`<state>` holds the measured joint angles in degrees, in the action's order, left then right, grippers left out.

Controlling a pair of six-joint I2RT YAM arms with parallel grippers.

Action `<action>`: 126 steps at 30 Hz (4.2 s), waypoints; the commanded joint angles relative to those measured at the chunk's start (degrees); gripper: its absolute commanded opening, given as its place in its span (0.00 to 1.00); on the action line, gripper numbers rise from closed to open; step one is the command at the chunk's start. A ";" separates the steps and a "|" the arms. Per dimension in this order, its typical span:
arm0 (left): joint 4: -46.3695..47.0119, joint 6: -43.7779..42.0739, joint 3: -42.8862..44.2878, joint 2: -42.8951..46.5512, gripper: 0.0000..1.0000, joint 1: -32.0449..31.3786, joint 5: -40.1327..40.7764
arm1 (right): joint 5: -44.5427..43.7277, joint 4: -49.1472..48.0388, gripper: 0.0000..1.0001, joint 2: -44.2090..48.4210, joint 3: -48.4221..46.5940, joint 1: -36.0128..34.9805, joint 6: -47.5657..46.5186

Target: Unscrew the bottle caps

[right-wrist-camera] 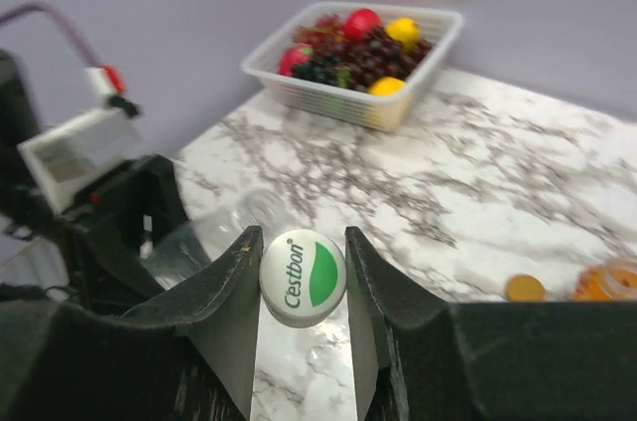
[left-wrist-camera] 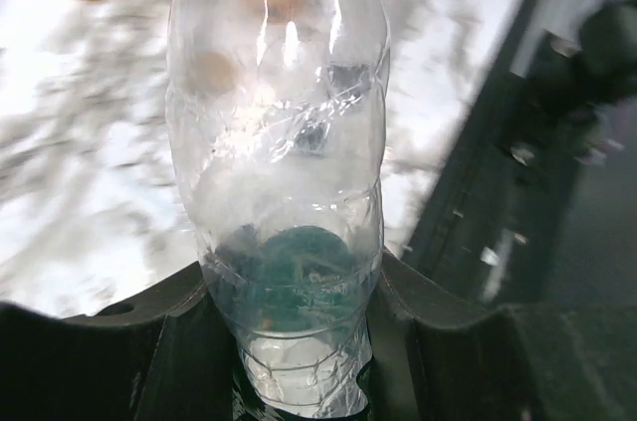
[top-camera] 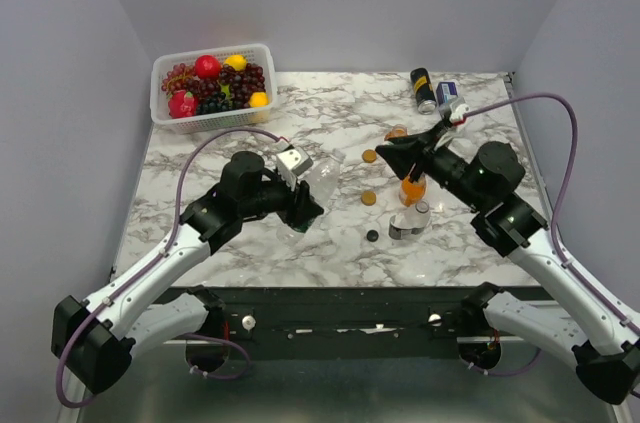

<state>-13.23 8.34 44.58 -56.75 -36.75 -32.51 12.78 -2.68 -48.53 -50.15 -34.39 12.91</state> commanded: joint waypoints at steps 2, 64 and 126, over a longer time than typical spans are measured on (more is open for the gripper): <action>-1.27 -0.34 0.08 7.00 0.36 0.63 27.29 | -15.93 10.76 0.22 -8.58 -6.09 0.38 -3.14; -1.53 -1.31 0.42 6.74 0.39 0.63 26.71 | -31.41 4.87 0.60 -56.85 -12.60 0.55 -0.87; -1.36 -7.81 0.42 4.81 0.42 -9.48 9.05 | 29.50 14.19 0.58 -15.19 -10.49 1.79 7.75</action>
<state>-14.26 1.48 44.51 -52.40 -45.82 -24.71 42.50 10.44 -63.70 -61.47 -32.01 21.76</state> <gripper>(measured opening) 0.509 0.627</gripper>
